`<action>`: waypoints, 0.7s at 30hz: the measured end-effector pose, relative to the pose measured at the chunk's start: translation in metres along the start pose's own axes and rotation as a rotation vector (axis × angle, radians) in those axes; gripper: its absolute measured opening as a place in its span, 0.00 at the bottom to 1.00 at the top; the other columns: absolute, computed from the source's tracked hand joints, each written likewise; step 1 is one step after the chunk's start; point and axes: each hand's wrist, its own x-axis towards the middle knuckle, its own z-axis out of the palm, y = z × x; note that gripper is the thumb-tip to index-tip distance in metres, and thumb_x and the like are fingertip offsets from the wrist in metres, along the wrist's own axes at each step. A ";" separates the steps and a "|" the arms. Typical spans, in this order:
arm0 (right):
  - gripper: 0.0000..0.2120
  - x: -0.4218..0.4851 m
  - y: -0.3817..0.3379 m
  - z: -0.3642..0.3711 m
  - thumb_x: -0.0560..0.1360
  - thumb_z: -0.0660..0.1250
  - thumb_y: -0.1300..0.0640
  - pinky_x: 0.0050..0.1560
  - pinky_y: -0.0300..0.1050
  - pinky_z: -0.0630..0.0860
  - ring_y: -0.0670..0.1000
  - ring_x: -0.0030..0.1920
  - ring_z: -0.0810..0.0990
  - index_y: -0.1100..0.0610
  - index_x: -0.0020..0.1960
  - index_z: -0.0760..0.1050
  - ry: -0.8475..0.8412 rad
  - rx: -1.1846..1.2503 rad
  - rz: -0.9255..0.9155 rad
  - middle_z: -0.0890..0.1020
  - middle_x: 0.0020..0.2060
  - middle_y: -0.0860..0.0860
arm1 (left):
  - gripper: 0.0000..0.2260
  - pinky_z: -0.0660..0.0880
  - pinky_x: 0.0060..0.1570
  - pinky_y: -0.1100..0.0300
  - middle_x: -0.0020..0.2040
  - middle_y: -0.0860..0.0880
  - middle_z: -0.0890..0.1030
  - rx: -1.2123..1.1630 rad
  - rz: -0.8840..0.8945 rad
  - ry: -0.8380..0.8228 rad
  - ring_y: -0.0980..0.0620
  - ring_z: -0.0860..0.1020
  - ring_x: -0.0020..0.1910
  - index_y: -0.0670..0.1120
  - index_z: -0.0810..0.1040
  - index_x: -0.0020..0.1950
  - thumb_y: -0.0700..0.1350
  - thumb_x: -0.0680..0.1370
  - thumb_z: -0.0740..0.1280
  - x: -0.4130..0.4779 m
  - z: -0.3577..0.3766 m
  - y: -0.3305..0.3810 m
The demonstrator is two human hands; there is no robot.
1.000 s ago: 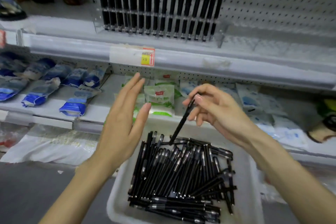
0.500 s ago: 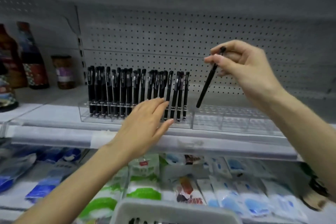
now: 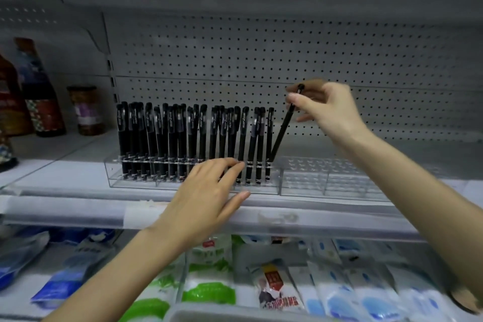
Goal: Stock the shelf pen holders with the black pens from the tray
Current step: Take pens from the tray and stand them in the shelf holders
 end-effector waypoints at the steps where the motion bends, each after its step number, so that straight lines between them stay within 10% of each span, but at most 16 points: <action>1: 0.05 0.002 0.001 -0.001 0.75 0.69 0.61 0.38 0.35 0.79 0.50 0.49 0.82 0.52 0.48 0.79 -0.019 -0.018 0.011 0.83 0.48 0.54 | 0.26 0.71 0.59 0.55 0.62 0.49 0.77 0.003 -0.001 0.001 0.51 0.73 0.60 0.44 0.73 0.69 0.59 0.81 0.50 0.000 0.001 0.000; 21: 0.15 -0.002 0.022 0.012 0.65 0.78 0.53 0.52 0.52 0.79 0.45 0.38 0.81 0.48 0.47 0.75 -0.151 -0.346 -0.029 0.82 0.37 0.46 | 0.25 0.71 0.59 0.57 0.61 0.50 0.77 0.050 0.014 0.070 0.54 0.72 0.60 0.45 0.74 0.67 0.59 0.81 0.50 0.000 0.007 -0.002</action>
